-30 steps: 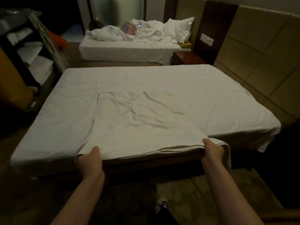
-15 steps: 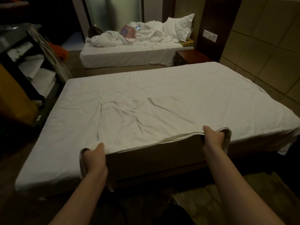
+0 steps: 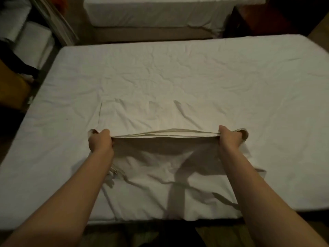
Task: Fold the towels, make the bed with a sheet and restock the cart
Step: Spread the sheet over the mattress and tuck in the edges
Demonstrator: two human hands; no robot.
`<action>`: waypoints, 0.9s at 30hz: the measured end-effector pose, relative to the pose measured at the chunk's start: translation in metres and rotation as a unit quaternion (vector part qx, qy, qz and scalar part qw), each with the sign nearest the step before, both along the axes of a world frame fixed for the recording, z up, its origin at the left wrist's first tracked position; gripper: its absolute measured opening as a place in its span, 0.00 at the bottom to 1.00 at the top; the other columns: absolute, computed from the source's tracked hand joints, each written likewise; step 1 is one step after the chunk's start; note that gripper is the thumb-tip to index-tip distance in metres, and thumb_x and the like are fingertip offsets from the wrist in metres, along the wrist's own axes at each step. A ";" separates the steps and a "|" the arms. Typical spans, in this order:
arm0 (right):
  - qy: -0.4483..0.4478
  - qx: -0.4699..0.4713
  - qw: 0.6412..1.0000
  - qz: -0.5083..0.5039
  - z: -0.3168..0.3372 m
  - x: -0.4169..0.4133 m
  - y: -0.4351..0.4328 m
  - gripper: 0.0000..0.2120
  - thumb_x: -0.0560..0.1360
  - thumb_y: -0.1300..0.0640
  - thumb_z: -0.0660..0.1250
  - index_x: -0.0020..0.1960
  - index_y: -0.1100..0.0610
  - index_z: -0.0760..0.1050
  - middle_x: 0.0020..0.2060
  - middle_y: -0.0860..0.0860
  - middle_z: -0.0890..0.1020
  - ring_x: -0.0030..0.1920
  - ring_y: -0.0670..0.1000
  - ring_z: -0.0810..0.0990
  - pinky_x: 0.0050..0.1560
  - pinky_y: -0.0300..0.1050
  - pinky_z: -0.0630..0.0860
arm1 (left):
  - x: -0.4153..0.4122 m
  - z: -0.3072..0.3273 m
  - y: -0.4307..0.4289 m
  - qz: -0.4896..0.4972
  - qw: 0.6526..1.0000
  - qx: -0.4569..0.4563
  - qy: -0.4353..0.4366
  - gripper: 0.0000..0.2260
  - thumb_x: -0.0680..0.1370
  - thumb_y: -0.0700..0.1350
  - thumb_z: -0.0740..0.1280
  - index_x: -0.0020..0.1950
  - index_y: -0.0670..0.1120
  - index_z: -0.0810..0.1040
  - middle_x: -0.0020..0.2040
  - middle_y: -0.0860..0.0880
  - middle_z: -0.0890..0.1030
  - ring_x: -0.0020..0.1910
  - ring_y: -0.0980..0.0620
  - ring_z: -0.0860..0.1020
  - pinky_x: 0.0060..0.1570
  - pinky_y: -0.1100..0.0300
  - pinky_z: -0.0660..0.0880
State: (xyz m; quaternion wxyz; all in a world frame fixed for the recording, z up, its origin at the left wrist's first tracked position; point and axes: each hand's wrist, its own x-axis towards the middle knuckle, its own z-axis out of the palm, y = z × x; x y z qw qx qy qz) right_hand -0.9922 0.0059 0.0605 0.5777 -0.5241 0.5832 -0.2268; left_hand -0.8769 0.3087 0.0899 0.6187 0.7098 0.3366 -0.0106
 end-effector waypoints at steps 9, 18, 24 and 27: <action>0.111 0.042 0.993 0.002 -0.097 0.139 -0.053 0.29 0.72 0.57 0.67 0.69 0.64 0.63 0.63 0.58 0.75 0.60 0.58 0.76 0.59 0.47 0.73 | 0.149 -0.097 -0.057 0.014 0.997 -0.030 0.074 0.13 0.75 0.32 0.57 0.52 0.48 0.67 0.41 0.49 0.70 0.29 0.55 0.67 0.21 0.69 0.63; 0.171 0.025 0.985 -0.008 -0.168 0.195 -0.077 0.24 0.73 0.61 0.63 0.67 0.63 0.62 0.54 0.56 0.77 0.49 0.53 0.77 0.48 0.44 0.71 | 0.223 -0.184 -0.092 -0.029 0.991 0.000 0.130 0.19 0.76 0.33 0.58 0.67 0.41 0.67 0.52 0.41 0.69 0.32 0.54 0.70 0.23 0.66 0.73; 0.156 -0.002 0.987 0.044 -0.173 0.201 -0.078 0.32 0.73 0.64 0.64 0.74 0.61 0.55 0.57 0.53 0.71 0.53 0.52 0.74 0.61 0.43 0.70 | 0.244 -0.212 -0.104 0.018 0.982 -0.109 0.154 0.10 0.80 0.37 0.57 0.60 0.38 0.71 0.53 0.42 0.73 0.38 0.53 0.74 0.32 0.67 0.73; 0.143 -0.025 0.978 0.151 -0.169 0.196 -0.069 0.32 0.75 0.63 0.63 0.75 0.58 0.52 0.53 0.52 0.73 0.53 0.52 0.74 0.52 0.38 0.67 | 0.227 -0.210 -0.115 -0.025 0.986 -0.065 0.154 0.04 0.79 0.39 0.57 0.49 0.45 0.71 0.48 0.43 0.76 0.38 0.54 0.74 0.39 0.63 0.71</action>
